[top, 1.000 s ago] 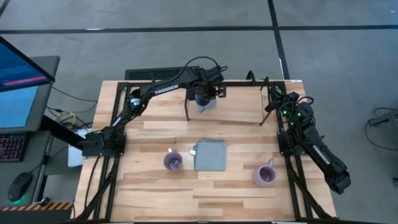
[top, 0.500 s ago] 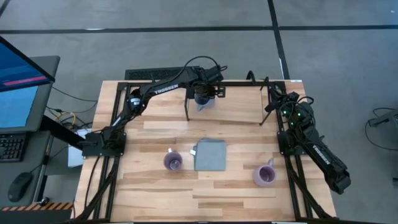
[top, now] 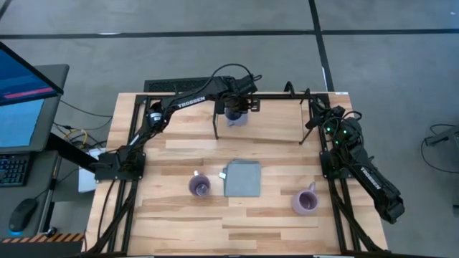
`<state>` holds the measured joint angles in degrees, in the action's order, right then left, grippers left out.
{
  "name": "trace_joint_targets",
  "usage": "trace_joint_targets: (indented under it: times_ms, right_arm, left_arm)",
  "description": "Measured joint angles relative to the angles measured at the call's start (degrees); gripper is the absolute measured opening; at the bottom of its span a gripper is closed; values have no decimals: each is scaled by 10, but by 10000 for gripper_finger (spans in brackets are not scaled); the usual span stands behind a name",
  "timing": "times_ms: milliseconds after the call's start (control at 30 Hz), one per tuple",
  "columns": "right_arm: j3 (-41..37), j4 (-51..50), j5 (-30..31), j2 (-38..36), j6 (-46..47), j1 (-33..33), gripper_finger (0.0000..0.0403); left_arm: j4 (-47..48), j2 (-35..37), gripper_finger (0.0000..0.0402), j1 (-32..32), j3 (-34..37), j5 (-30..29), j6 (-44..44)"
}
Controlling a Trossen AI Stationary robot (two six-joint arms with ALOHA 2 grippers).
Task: Stack small to large cups/mugs on shelf
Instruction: Put the light blue cup on the shelf
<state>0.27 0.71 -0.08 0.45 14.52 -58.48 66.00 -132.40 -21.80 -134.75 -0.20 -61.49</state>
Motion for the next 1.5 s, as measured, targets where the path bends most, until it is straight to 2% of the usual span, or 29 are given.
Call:
trace_joint_targets:
  times_ms: [367,1067,1167,1500]
  right_arm:
    - [0,0,0,0,0,0,55]
    - [0,0,0,0,0,0,55]
    - [0,0,0,0,0,0,55]
    - [0,0,0,0,0,0,55]
  left_arm:
    - [24,1,4,0,-1,-2,-2]
    - [83,2,0,0,-3,84,-28]
    - [121,8,0,0,-2,85,-30]
    - [147,9,0,-2,-3,90,-44]
